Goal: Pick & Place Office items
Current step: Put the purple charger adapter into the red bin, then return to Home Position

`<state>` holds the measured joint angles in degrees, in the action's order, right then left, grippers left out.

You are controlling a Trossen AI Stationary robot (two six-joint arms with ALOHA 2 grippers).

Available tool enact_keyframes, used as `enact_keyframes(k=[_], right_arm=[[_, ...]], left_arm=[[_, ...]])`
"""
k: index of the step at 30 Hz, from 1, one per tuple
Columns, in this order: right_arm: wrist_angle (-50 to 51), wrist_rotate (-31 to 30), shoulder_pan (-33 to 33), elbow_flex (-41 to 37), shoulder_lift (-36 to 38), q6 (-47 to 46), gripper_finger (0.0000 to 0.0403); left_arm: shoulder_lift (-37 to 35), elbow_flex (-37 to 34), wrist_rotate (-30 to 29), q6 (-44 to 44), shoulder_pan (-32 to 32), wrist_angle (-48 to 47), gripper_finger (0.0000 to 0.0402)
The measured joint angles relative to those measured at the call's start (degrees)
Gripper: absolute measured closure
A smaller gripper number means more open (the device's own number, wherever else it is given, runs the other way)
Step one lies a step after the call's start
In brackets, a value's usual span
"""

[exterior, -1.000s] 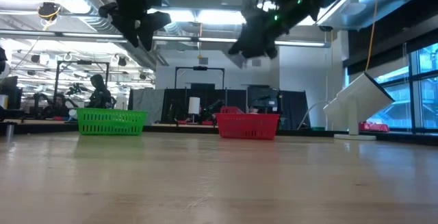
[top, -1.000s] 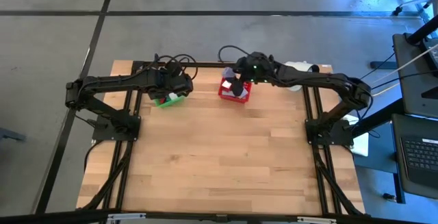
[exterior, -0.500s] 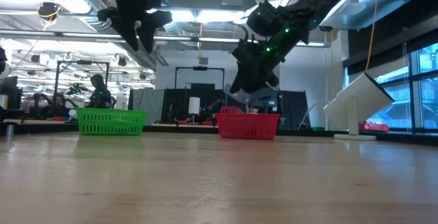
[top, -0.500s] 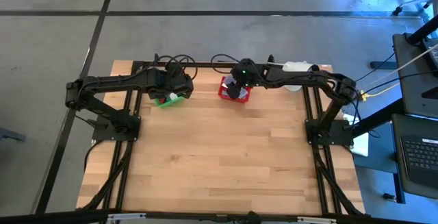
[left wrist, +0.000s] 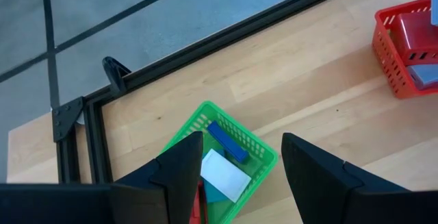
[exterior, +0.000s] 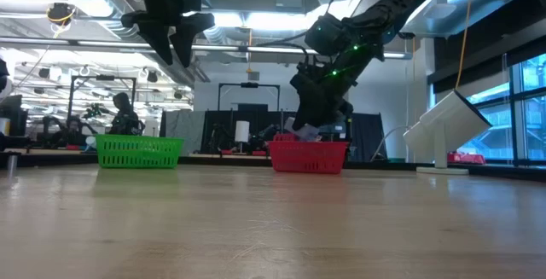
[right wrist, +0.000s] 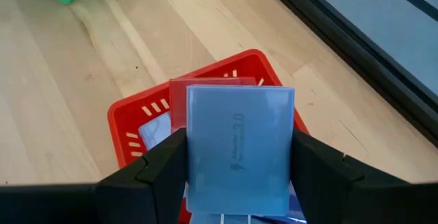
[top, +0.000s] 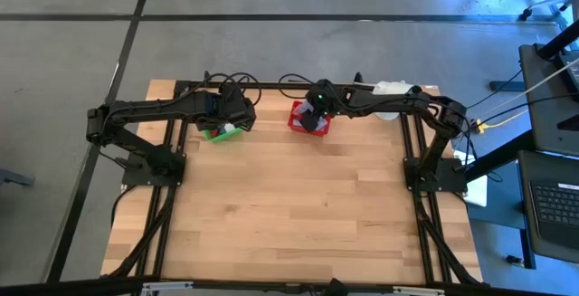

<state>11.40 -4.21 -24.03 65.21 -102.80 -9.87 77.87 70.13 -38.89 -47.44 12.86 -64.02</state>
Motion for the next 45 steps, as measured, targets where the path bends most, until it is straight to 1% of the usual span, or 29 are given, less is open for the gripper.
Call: enact_keyframes(k=[5,8,18,22,29,36,40,43,45], right_arm=[[0.02,-0.07,0.00,0.00,-0.01,-0.02,0.0188],[0.07,-0.07,0.00,0.00,-0.02,-0.09,0.0181],[0.77,0.16,0.00,-0.13,-0.16,-1.68,0.0119],[1.03,0.59,0.00,-0.13,1.77,-1.70,0.0102],[1.56,0.02,-0.20,-0.13,9.31,-1.70,0.0086],[3.40,-5.40,-0.20,-0.13,19.76,-1.70,0.0085],[4.80,-7.18,-0.17,-0.11,26.93,-1.66,0.0085],[6.13,-6.69,-0.20,-0.07,32.05,-0.61,0.0085],[7.73,-4.51,-0.18,-0.07,35.30,1.52,0.0085]], left_arm=[[0.00,0.00,0.00,0.04,0.00,0.01,0.0206],[0.00,0.00,0.00,0.13,0.00,-0.01,0.0206],[0.00,0.00,0.00,0.17,0.00,-0.01,0.0206],[0.00,0.00,0.00,0.15,0.00,-0.01,0.0206],[0.00,0.00,-0.07,0.17,0.00,-0.01,0.0206],[-0.01,0.00,0.03,0.17,0.00,-0.01,0.0206],[-1.18,-0.04,2.01,0.20,0.00,-0.01,0.0206],[-3.42,-0.04,2.25,0.56,-0.01,-0.02,0.0206],[-5.56,-0.04,2.16,2.88,-0.01,0.08,0.0206]])
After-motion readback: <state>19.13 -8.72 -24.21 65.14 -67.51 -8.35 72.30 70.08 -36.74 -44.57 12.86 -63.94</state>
